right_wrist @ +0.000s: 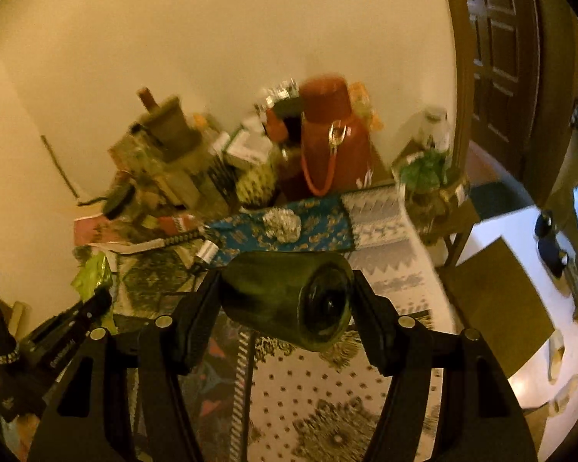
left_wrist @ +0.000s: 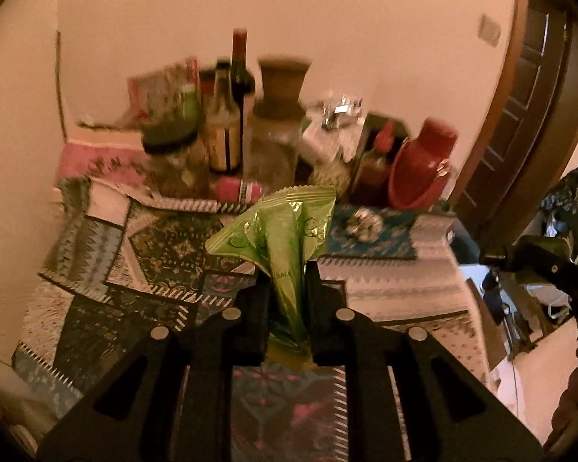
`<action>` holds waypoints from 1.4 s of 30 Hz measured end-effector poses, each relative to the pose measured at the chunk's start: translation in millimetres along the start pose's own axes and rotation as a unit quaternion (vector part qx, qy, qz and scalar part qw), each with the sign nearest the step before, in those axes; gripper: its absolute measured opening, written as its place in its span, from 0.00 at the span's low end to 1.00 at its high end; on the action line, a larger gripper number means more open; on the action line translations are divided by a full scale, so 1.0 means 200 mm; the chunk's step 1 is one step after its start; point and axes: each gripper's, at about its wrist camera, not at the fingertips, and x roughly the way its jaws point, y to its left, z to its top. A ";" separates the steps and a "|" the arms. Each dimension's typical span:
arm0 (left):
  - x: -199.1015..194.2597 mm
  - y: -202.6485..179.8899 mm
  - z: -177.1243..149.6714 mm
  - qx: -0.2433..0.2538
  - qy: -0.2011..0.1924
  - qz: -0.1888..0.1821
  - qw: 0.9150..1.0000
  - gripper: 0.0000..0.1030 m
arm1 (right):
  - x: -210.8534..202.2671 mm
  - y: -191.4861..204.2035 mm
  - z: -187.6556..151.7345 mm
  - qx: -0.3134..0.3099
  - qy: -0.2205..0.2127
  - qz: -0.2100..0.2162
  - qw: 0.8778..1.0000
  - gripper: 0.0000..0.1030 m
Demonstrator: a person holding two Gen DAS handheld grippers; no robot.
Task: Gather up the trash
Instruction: 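Carry the green wrapper and dark bottle down toward the bin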
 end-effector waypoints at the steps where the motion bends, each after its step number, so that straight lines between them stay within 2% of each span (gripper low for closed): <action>1: -0.07 -0.03 -0.01 -0.004 -0.010 0.000 1.000 0.14 | -0.07 -0.01 0.00 -0.005 -0.010 0.005 1.000 0.60; 5: -0.31 -0.13 -0.08 -0.015 -0.037 0.001 0.999 0.14 | -0.30 -0.04 -0.02 -0.017 -0.036 0.029 0.999 0.60; 10: -0.54 -0.19 -0.16 -0.020 -0.055 -0.004 0.998 0.14 | -0.45 -0.04 -0.05 -0.035 -0.048 0.052 0.997 0.60; 14: -0.68 -0.19 -0.21 -0.020 -0.065 -0.003 0.998 0.14 | -0.44 -0.01 -0.11 -0.048 -0.036 0.052 0.997 0.60; 20: -0.78 -0.14 -0.30 -0.018 -0.064 -0.010 0.998 0.14 | -0.26 0.02 -0.27 -0.021 0.033 0.064 0.997 0.60; 25: -0.82 -0.03 -0.42 -0.013 -0.049 -0.029 0.998 0.14 | -0.22 0.07 -0.47 -0.004 0.074 0.052 0.996 0.60; 38: -1.02 0.34 -0.92 0.018 0.011 -0.080 0.997 0.14 | -0.43 0.31 -1.09 0.024 0.098 0.001 0.995 0.60; 42: -1.03 0.41 -1.08 0.025 0.044 -0.089 0.995 0.14 | -0.46 0.36 -1.26 0.031 0.115 -0.010 0.993 0.60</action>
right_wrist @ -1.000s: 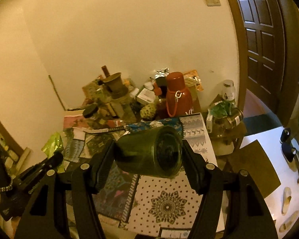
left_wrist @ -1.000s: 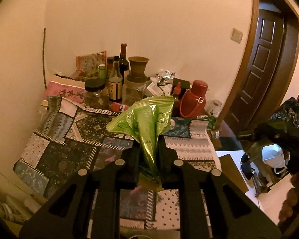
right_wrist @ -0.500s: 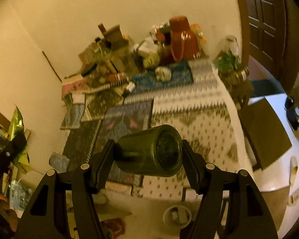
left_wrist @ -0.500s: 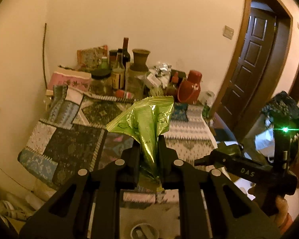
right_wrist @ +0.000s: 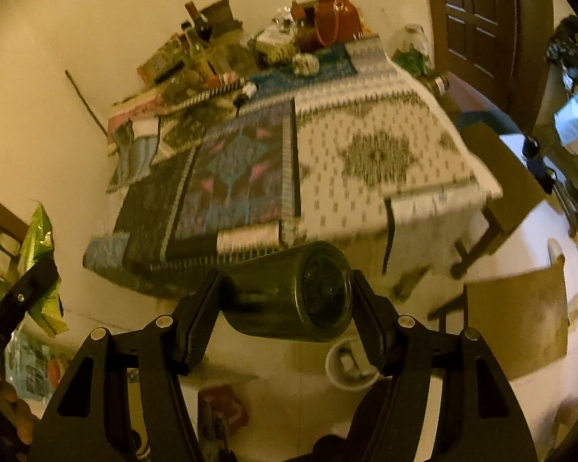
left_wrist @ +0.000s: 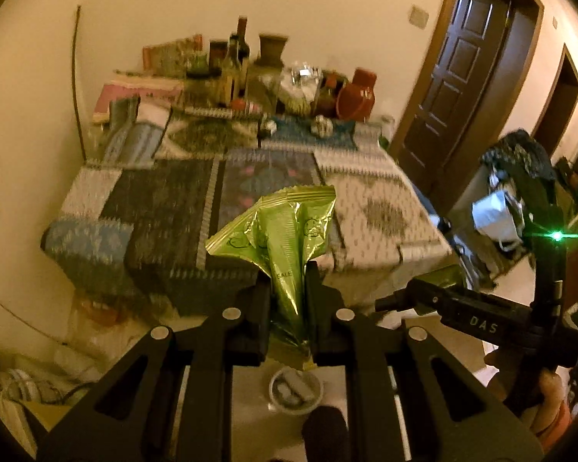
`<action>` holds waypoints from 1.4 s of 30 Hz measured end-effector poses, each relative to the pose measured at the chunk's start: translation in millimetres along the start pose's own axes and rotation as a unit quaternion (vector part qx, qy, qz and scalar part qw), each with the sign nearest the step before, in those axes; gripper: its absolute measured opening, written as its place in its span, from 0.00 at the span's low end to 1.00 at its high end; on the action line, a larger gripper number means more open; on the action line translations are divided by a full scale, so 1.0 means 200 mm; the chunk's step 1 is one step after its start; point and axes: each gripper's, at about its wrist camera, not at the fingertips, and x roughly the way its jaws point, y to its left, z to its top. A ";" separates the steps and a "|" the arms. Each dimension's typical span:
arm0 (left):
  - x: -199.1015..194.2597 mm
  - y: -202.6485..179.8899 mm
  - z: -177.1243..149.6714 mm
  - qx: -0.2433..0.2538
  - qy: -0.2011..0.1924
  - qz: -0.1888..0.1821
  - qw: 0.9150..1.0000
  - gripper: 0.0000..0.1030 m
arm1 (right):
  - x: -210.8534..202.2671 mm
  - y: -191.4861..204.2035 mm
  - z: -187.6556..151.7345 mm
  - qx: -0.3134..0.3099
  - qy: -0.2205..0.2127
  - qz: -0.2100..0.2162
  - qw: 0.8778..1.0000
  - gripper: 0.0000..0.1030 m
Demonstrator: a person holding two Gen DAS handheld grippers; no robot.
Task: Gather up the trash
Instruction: 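Carry the green wrapper and dark bottle down toward the bin, then open the right tool to drop the bottle while the left tool drops the wrapper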
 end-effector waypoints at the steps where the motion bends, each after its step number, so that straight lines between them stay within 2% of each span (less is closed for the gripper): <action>1: 0.01 0.01 -0.04 0.001 0.011 -0.003 1.000 0.14 | 0.00 0.00 -0.05 0.002 0.008 -0.002 1.000 0.60; 8: 0.11 0.01 -0.26 -0.002 0.071 -0.019 0.997 0.14 | 0.06 -0.03 -0.26 0.001 0.047 -0.024 0.999 0.60; 17: 0.42 -0.06 -0.63 -0.027 0.142 -0.015 0.989 0.14 | 0.22 -0.18 -0.47 -0.025 0.077 -0.040 0.996 0.60; 20: 0.57 -0.08 -0.78 -0.040 0.162 -0.009 0.986 0.14 | 0.33 -0.26 -0.54 -0.036 0.088 -0.037 0.995 0.60; 23: 0.70 -0.08 -0.90 -0.052 0.174 -0.004 0.983 0.14 | 0.43 -0.33 -0.59 -0.050 0.080 -0.030 0.995 0.60; 29: 1.02 -0.03 -1.17 -0.070 0.187 0.008 0.980 0.14 | 0.76 -0.47 -0.71 -0.077 0.093 0.010 0.993 0.62; 30: 1.08 -0.02 -1.21 -0.071 0.190 0.010 0.979 0.14 | 0.83 -0.49 -0.73 -0.080 0.103 0.009 0.991 0.66; 35: 1.31 0.01 -1.38 -0.068 0.207 0.014 0.976 0.14 | 1.08 -0.57 -0.82 -0.087 0.124 -0.002 0.989 0.67; 42: 1.62 -0.01 -1.57 -0.058 0.249 -0.002 0.967 0.15 | 1.20 -0.72 -0.89 -0.084 0.135 -0.038 0.987 0.67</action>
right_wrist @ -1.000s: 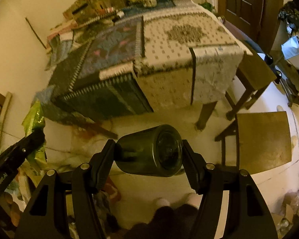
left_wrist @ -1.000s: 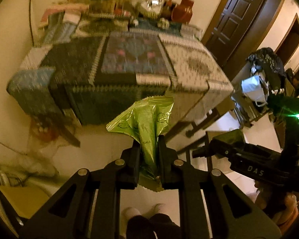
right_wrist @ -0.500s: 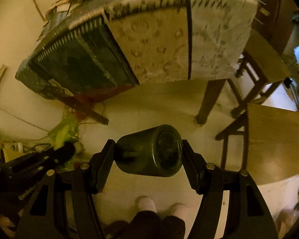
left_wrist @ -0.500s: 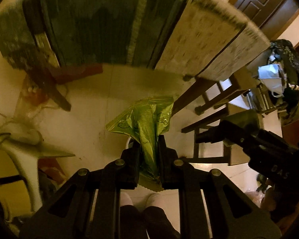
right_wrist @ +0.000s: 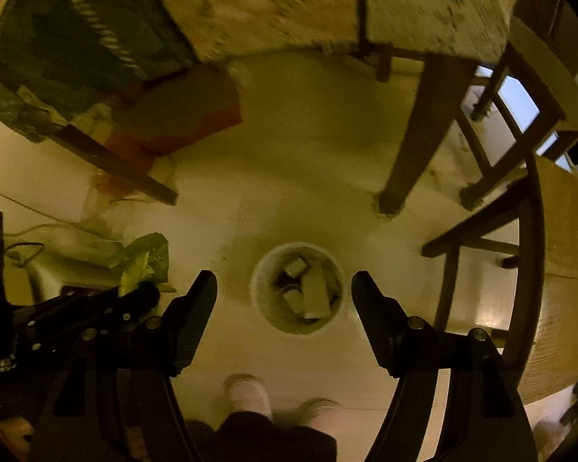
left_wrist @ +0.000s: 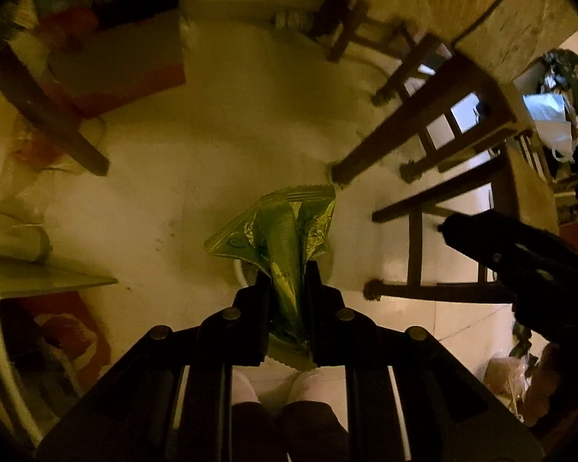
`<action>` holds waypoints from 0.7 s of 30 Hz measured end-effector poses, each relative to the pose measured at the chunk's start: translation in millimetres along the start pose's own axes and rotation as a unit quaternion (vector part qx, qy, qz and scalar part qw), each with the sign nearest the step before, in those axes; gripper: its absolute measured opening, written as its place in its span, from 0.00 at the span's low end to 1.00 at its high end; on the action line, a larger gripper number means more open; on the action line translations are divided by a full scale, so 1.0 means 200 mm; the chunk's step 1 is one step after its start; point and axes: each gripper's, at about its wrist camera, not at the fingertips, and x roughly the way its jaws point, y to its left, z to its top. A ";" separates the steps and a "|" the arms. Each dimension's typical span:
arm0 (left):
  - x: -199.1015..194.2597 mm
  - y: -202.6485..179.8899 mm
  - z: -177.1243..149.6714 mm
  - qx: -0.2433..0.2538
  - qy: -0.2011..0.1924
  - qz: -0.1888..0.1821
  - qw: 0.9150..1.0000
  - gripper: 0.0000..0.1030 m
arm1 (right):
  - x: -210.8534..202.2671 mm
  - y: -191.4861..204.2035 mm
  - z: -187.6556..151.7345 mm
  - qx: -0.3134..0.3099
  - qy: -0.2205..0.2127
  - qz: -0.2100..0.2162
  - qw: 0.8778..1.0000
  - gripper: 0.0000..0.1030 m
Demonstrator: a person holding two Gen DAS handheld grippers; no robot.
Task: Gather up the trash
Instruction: 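Open the right tool to drop the bottle while the left tool drops the wrapper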
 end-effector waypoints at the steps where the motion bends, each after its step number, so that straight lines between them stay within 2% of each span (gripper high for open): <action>1: 0.05 -0.01 0.00 0.002 0.005 -0.003 1.000 0.15 | 0.02 -0.02 -0.01 0.002 0.004 -0.006 1.000 0.67; 4: 0.14 -0.05 0.02 0.007 0.011 -0.011 1.000 0.20 | 0.04 -0.08 -0.03 0.010 0.011 -0.010 1.000 0.67; 5: 0.16 -0.07 0.02 0.007 0.013 -0.015 1.000 0.32 | 0.04 -0.08 -0.03 0.013 0.012 -0.011 1.000 0.67; 6: 0.20 -0.08 0.03 0.007 0.024 -0.019 1.000 0.40 | 0.04 -0.09 -0.03 0.016 0.013 -0.011 1.000 0.67; 7: 0.23 -0.09 0.04 0.005 0.032 -0.018 0.999 0.54 | 0.04 -0.10 -0.04 0.019 0.013 -0.012 1.000 0.67; 8: 0.25 -0.10 0.05 0.003 0.038 -0.014 0.999 0.59 | 0.04 -0.10 -0.04 0.021 0.013 -0.014 1.000 0.67; 11: 0.30 -0.10 0.05 -0.001 0.052 -0.009 0.999 0.59 | 0.01 -0.11 -0.03 0.026 0.010 -0.014 1.000 0.67; 14: 0.27 -0.09 0.05 0.001 0.052 -0.006 0.999 0.59 | -0.03 -0.10 -0.02 0.028 0.004 -0.013 1.000 0.67; 17: 0.18 -0.09 0.05 0.005 0.048 -0.002 0.999 0.59 | -0.07 -0.09 0.00 0.026 0.001 -0.012 1.000 0.67; 21: -0.04 -0.11 0.06 0.012 0.033 0.002 0.999 0.59 | -0.20 -0.05 0.02 0.022 -0.004 -0.011 1.000 0.67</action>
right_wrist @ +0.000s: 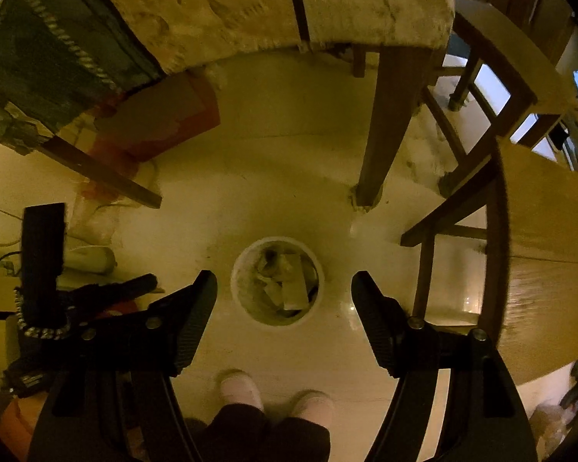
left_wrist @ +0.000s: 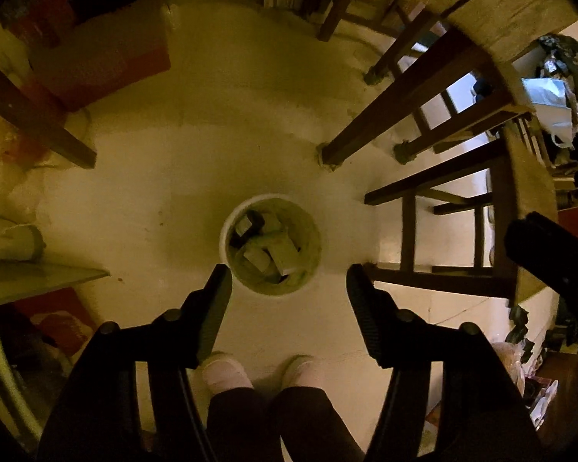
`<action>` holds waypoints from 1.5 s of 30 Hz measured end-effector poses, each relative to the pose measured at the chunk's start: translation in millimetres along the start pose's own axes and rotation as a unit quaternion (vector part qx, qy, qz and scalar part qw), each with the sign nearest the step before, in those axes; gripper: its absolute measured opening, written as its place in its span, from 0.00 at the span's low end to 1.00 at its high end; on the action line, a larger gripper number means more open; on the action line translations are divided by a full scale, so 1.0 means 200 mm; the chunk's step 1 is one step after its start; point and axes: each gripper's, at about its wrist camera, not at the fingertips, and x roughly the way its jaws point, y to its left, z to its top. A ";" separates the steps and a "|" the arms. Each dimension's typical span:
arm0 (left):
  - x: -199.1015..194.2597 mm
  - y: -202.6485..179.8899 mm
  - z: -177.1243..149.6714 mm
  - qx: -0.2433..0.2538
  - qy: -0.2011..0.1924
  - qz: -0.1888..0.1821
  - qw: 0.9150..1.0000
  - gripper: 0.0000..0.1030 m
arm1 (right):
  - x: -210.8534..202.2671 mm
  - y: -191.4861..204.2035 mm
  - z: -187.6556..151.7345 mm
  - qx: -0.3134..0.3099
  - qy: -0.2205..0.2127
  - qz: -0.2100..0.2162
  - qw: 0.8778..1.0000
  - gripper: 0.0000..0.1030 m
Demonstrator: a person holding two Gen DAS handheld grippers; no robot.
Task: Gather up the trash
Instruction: 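Open the right tool to drop the bottle while the left tool drops the wrapper, then raise both empty tools back up toward the table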
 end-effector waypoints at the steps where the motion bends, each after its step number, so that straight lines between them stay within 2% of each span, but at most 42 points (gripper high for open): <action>1: -0.07 -0.01 0.00 0.002 -0.005 0.002 1.000 0.59 | -0.06 0.02 0.01 -0.002 -0.003 0.000 1.000 0.67; 8: -0.68 -0.06 0.04 0.010 -0.061 0.006 0.998 0.59 | -0.46 0.17 0.08 -0.017 -0.026 0.004 1.000 0.67; 11: -0.97 -0.08 0.06 0.014 -0.094 0.003 0.995 0.59 | -0.69 0.24 0.13 -0.023 -0.048 0.007 0.999 0.67; 14: -1.27 -0.10 0.08 0.021 -0.132 0.002 0.991 0.59 | -0.90 0.31 0.17 -0.028 -0.074 0.006 0.997 0.67; 18: -1.68 -0.13 0.11 0.037 -0.191 0.004 0.981 0.59 | -1.22 0.41 0.22 -0.038 -0.120 0.005 0.992 0.67; 21: -1.98 -0.16 0.11 0.051 -0.239 0.000 0.970 0.59 | -1.47 0.50 0.25 -0.048 -0.162 -0.003 0.986 0.67; 27: -2.41 -0.19 0.08 0.080 -0.318 -0.006 0.945 0.59 | -1.85 0.67 0.28 -0.064 -0.239 -0.016 0.969 0.67; 33: -2.76 -0.21 0.03 0.103 -0.383 -0.030 0.918 0.59 | -2.12 0.78 0.29 -0.067 -0.304 -0.032 0.950 0.67; 36: -2.88 -0.21 0.01 0.114 -0.415 -0.025 0.902 0.60 | -2.20 0.81 0.29 -0.064 -0.330 -0.028 0.941 0.67; 37: -2.91 -0.22 0.01 0.116 -0.422 -0.021 0.899 0.61 | -2.24 0.82 0.29 -0.064 -0.342 -0.030 0.937 0.68; 39: -2.97 -0.22 -0.01 0.121 -0.442 -0.011 0.889 0.65 | -2.28 0.84 0.30 -0.063 -0.357 -0.035 0.931 0.78; 40: -2.99 -0.22 -0.01 0.121 -0.448 -0.009 0.886 0.71 | -2.30 0.85 0.30 -0.062 -0.368 -0.037 0.927 0.80; 41: -3.00 -0.22 0.00 0.120 -0.452 -0.009 0.884 0.79 | -2.31 0.85 0.31 -0.062 -0.374 -0.039 0.925 0.82; 43: -3.02 -0.21 0.01 0.117 -0.460 -0.010 0.880 0.88 | -2.33 0.86 0.32 -0.061 -0.386 -0.045 0.919 0.86; 45: -3.03 -0.20 0.03 0.114 -0.466 -0.009 0.877 0.88 | -2.34 0.85 0.34 -0.058 -0.398 -0.053 0.914 0.91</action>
